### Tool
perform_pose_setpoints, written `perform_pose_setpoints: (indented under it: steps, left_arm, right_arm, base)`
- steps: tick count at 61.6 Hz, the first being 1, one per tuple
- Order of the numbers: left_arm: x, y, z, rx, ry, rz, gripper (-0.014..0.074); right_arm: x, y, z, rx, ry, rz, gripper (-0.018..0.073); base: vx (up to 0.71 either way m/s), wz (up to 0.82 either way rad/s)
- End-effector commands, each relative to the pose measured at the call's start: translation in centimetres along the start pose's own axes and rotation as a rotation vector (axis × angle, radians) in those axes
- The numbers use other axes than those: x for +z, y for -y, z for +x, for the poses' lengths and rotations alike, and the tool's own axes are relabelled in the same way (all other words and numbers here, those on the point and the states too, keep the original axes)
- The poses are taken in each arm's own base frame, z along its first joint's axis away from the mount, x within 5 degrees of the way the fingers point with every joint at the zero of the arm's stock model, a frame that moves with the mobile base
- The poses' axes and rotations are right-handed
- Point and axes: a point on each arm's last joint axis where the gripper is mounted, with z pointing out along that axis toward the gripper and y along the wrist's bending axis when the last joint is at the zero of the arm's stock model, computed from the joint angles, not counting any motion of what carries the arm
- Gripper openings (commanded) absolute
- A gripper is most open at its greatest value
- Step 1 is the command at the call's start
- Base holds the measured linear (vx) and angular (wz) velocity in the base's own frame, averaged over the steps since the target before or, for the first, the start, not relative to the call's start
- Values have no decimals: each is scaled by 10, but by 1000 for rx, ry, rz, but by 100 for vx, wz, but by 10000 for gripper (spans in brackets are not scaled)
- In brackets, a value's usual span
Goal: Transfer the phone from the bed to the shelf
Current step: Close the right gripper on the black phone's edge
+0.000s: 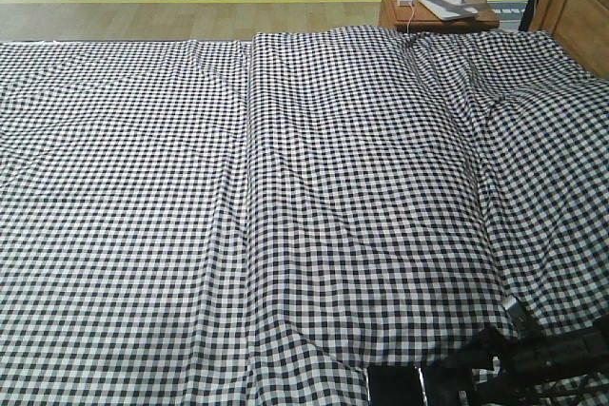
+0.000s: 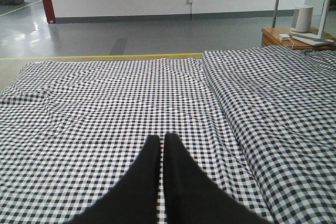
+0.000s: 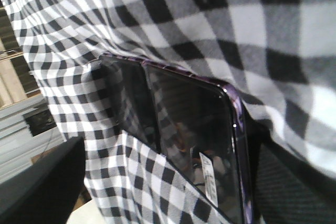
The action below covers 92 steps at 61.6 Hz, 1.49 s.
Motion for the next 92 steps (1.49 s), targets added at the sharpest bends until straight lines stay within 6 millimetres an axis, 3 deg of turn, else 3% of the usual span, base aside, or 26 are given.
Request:
perform_pose_setpoints:
  steps: [1, 20, 41, 62, 70, 92]
  left_arm:
    - [0, 0, -4, -10, 68, -4, 1]
    - [0, 0, -4, -10, 68, -4, 1]
    - [0, 0, -4, -10, 68, -4, 1]
    - [0, 0, -4, -10, 68, -4, 1]
    - [0, 0, -4, -10, 68, -4, 1]
    - [0, 0, -4, -10, 68, -4, 1]
  right_arm:
    - [-13, -20, -5, -52, 2, -102, 594]
    - [-13, -33, -10, -67, 56, -231, 594]
    - [15, -52, -11, -160, -29, -205, 594]
    - [17, -52, -11, -167, -36, -182, 545]
    - [17, -52, -11, -167, -36, -182, 446]
    - [18, -48, -12, -174, -20, -140, -13]
  base:
    - [0, 0]
    - [0, 0]
    - [0, 0]
    - [0, 0]
    - [0, 0]
    - [0, 0]
